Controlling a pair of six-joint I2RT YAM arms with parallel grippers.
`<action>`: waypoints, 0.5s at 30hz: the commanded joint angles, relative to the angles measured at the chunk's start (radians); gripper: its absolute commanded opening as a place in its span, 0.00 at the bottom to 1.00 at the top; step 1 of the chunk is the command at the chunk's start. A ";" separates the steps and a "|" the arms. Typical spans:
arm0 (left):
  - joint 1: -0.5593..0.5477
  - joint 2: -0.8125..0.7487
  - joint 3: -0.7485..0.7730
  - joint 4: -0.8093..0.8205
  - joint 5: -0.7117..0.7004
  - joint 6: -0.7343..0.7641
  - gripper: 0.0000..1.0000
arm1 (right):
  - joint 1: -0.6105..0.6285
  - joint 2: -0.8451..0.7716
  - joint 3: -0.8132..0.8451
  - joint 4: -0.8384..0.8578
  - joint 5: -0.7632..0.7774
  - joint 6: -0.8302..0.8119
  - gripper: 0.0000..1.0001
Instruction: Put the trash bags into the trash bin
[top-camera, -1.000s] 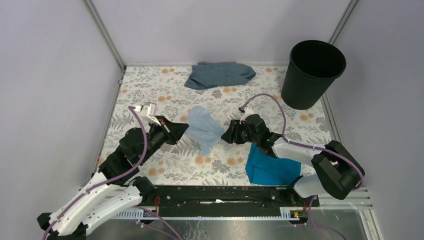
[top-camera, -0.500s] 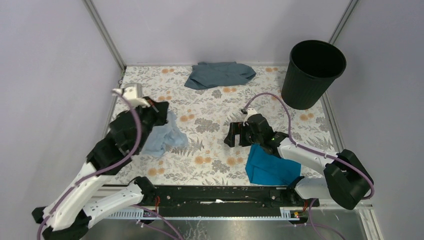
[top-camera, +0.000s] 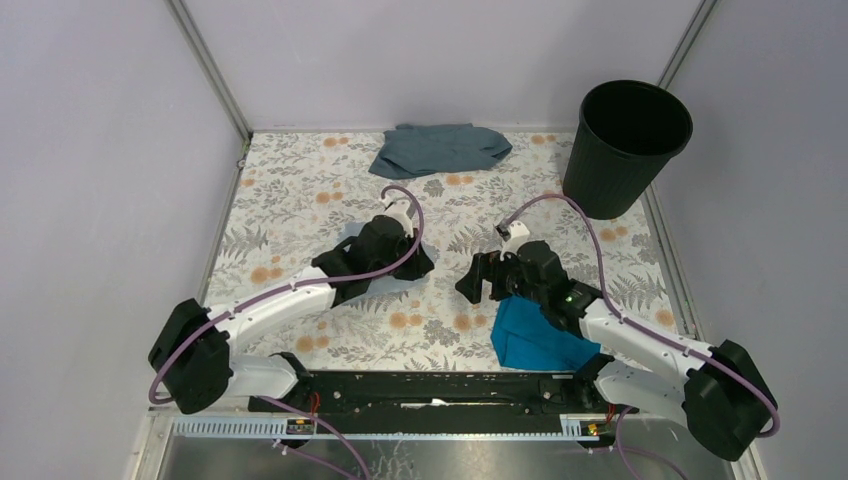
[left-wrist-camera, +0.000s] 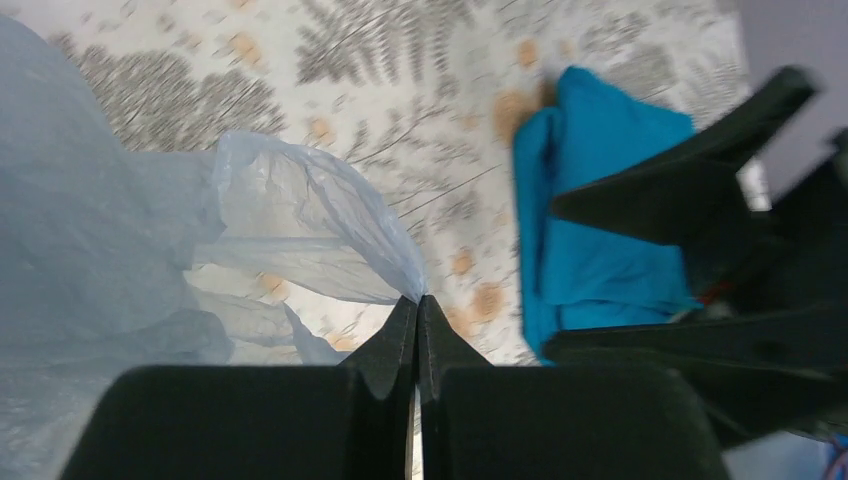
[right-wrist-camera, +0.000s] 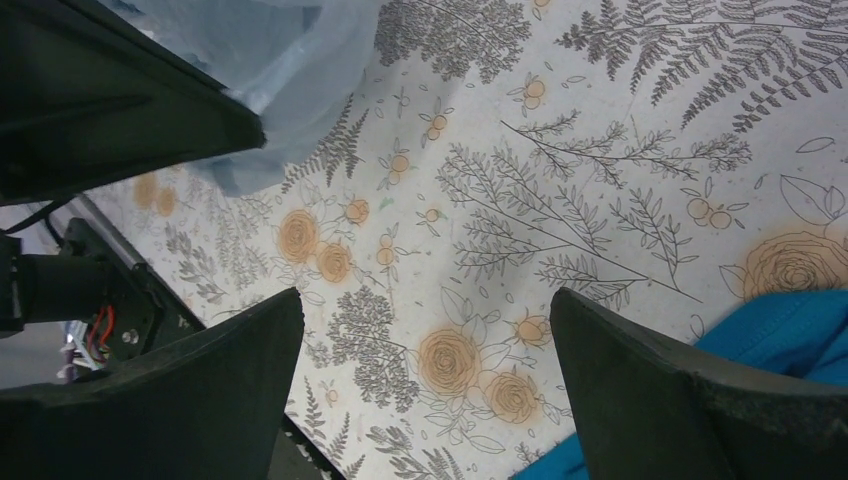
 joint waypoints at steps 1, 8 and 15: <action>0.000 -0.033 0.020 0.200 0.108 -0.022 0.00 | -0.003 0.040 0.022 -0.008 0.064 -0.071 1.00; 0.001 -0.096 0.036 0.155 0.135 0.019 0.66 | -0.002 0.064 0.031 0.074 0.015 0.038 1.00; 0.001 -0.336 0.038 -0.037 -0.028 0.113 0.96 | -0.002 0.147 0.098 0.000 0.101 0.106 1.00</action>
